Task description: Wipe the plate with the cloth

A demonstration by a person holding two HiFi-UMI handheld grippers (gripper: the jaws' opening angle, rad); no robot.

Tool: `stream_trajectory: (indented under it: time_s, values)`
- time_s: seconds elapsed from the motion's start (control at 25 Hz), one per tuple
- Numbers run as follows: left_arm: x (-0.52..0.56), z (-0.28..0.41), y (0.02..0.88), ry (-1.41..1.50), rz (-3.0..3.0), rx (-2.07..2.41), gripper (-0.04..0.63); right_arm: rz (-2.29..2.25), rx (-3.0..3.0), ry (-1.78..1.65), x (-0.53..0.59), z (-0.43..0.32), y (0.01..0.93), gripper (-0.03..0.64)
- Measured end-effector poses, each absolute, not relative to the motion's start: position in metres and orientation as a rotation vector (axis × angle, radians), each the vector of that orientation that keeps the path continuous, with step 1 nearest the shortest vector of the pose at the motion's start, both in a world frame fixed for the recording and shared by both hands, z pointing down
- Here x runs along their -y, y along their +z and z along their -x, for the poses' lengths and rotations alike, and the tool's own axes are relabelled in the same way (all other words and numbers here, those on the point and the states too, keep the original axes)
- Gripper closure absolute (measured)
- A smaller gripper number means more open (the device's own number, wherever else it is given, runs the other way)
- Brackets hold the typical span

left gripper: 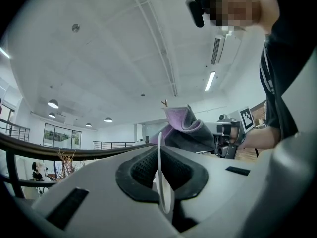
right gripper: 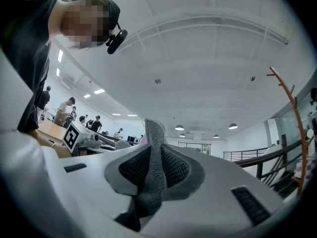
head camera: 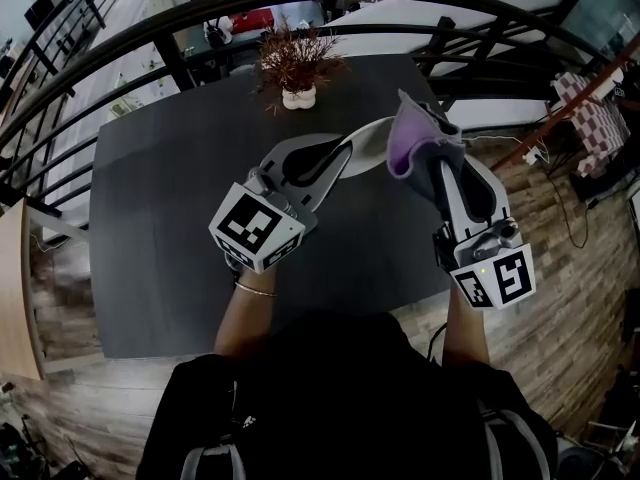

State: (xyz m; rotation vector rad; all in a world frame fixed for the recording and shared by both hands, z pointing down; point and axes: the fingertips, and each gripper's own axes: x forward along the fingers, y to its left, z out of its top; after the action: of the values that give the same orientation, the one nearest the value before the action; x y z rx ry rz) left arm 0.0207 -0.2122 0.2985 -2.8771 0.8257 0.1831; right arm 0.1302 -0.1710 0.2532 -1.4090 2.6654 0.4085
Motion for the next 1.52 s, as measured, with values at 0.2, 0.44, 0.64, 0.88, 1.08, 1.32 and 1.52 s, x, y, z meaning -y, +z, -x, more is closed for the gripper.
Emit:
stream_trajectory:
  time_s: [0.2,0.44,0.64,0.88,1.08,1.32,1.52]
  values:
    - [0.209,-0.026,0.310,0.200,2.929,-0.824,0.578,1.437,-2.662,0.404,0.171,-0.135,0.261,0.558]
    - [0.211,-0.025,0.326,0.194,2.981,-0.844,0.578,1.456,-2.675,0.357,0.176,-0.135,0.276,0.557]
    - [0.212,-0.023,0.340,0.179,3.015,-0.870,0.578,1.463,-2.683,0.318,0.179,-0.134,0.288,0.558]
    - [0.219,-0.020,0.359,0.154,3.063,-0.931,0.578,1.470,-2.702,0.275,0.184,-0.134,0.303,0.558]
    - [0.225,-0.018,0.371,0.126,3.093,-0.965,0.578,1.481,-2.717,0.235,0.191,-0.133,0.313,0.558]
    - [0.228,-0.017,0.387,0.095,3.130,-0.978,0.578,1.493,-2.735,0.184,0.195,-0.130,0.329,0.558]
    - [0.232,-0.018,0.398,0.081,3.162,-0.983,0.578,1.504,-2.740,0.155,0.199,-0.128,0.337,0.558]
